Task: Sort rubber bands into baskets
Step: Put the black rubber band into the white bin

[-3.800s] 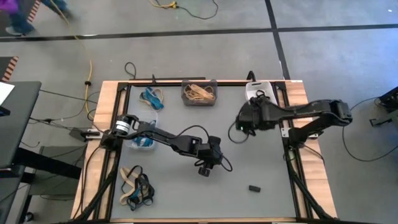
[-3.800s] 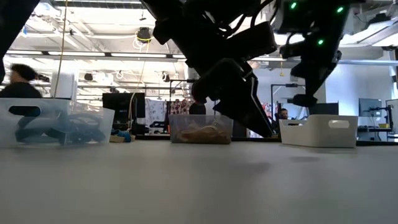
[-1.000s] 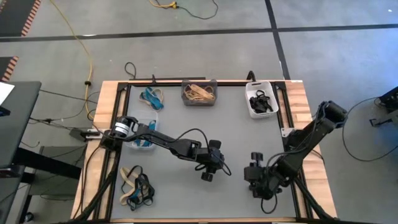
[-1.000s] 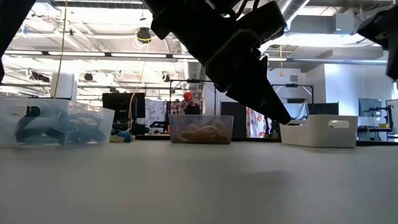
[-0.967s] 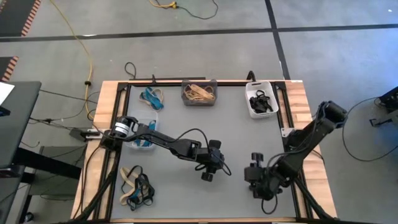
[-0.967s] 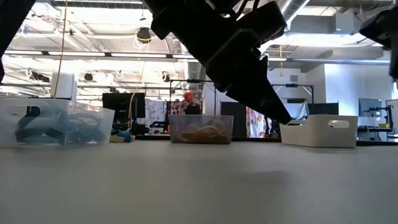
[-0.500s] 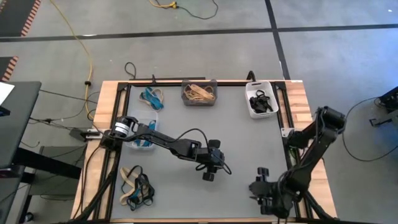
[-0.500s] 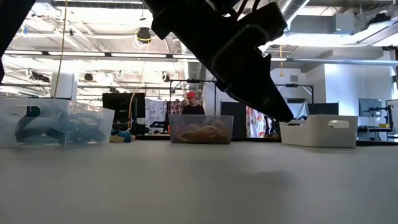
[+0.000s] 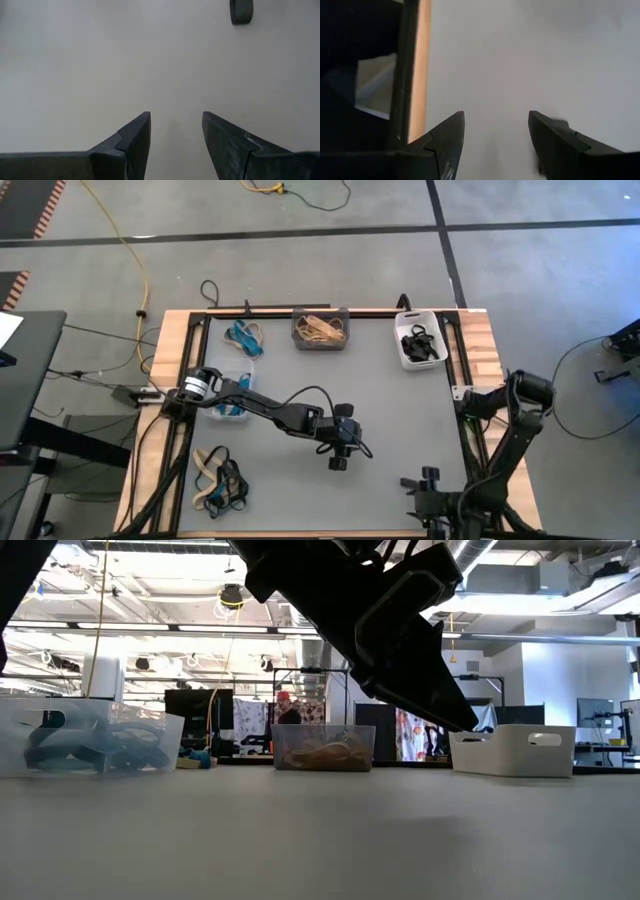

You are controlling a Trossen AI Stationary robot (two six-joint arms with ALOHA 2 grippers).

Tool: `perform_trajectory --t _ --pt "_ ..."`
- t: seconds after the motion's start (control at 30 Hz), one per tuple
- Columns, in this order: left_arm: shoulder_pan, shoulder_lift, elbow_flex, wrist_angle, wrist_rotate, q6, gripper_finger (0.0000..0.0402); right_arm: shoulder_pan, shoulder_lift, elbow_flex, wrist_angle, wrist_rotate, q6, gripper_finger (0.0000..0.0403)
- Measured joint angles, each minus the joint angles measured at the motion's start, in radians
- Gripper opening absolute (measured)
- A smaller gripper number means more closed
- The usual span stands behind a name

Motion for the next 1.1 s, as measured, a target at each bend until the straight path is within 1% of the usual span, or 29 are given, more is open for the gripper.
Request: perform_trajectory --t 0.13,0.23,0.47,0.6,0.67,0.73,0.8,0.9,0.93,0.97,1.1 --pt "0.0 0.0 0.0 0.0 0.0 -0.002 0.0169 0.026 0.029 0.007 -0.106 -0.008 0.096 0.0249" --pt "0.0 0.0 0.0 0.001 0.0 -0.003 0.0169 0.032 0.06 0.008 -0.141 -0.016 0.146 0.0249" --pt "0.0 0.0 0.0 0.0 0.0 0.012 0.0169 -0.007 0.107 0.008 -0.195 -0.024 0.153 0.0249" --pt "0.0 0.0 0.0 0.0 0.0 0.032 0.0169 -0.046 0.108 -0.013 -0.215 -0.079 0.167 0.024" --pt "0.0 0.0 0.0 0.0 0.0 0.035 0.0169 -0.065 0.108 -0.033 -0.203 -0.127 0.167 0.0222" --pt "0.0 0.0 0.0 0.0 0.0 0.035 0.0169 -0.079 0.104 -0.05 -0.165 -0.162 0.144 0.019" --pt "0.0 0.0 0.0 -0.001 0.0 0.041 0.0169 -0.083 0.104 -0.052 -0.139 -0.158 0.098 0.0142" --pt "-0.003 0.0 0.0 -0.003 0.0 0.05 0.0169 -0.083 0.098 -0.044 -0.132 -0.127 0.023 0.0049" --pt "-0.006 0.0 0.0 -0.003 0.0 0.051 0.0169 -0.087 0.092 -0.04 -0.138 -0.119 -0.003 0.0028" --pt "-0.008 0.0 0.0 -0.003 0.0 0.051 0.0169 -0.091 0.084 -0.036 -0.153 -0.105 -0.018 0.0023" --pt "-0.018 0.0 0.0 -0.003 0.0 0.051 0.0169 -0.125 0.036 -0.013 -0.212 -0.056 -0.042 0.0026"
